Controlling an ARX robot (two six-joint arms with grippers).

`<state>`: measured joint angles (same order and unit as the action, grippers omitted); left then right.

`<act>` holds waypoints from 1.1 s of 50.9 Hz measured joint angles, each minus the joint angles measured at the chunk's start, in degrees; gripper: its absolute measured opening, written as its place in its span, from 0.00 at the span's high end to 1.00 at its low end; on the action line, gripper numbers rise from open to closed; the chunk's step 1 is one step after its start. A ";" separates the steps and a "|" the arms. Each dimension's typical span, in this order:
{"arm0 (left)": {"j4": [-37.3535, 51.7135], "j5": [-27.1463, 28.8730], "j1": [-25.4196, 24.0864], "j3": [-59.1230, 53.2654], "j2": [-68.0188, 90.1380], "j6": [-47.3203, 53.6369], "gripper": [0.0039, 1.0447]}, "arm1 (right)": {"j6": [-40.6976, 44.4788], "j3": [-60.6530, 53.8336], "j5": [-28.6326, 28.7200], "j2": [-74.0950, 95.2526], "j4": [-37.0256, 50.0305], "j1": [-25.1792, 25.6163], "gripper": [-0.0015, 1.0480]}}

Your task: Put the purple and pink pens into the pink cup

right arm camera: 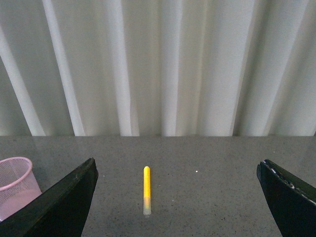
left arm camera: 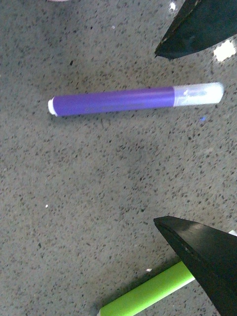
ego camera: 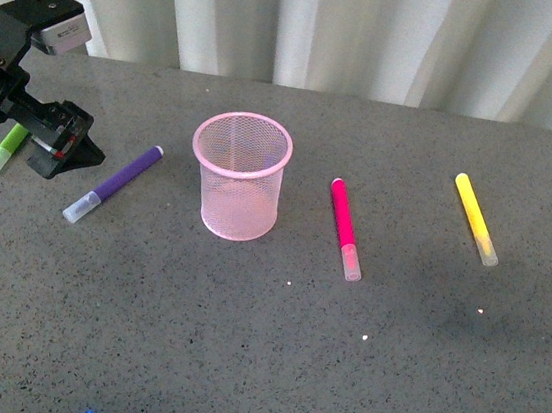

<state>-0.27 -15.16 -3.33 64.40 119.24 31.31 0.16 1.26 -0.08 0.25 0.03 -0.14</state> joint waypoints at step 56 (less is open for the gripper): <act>-6.73 0.24 7.10 17.27 14.84 -6.12 0.06 | 0.00 0.00 -0.02 0.00 0.00 0.00 0.07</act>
<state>-7.01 -14.92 3.77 81.67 134.08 25.19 0.16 1.26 -0.10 0.25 0.03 -0.14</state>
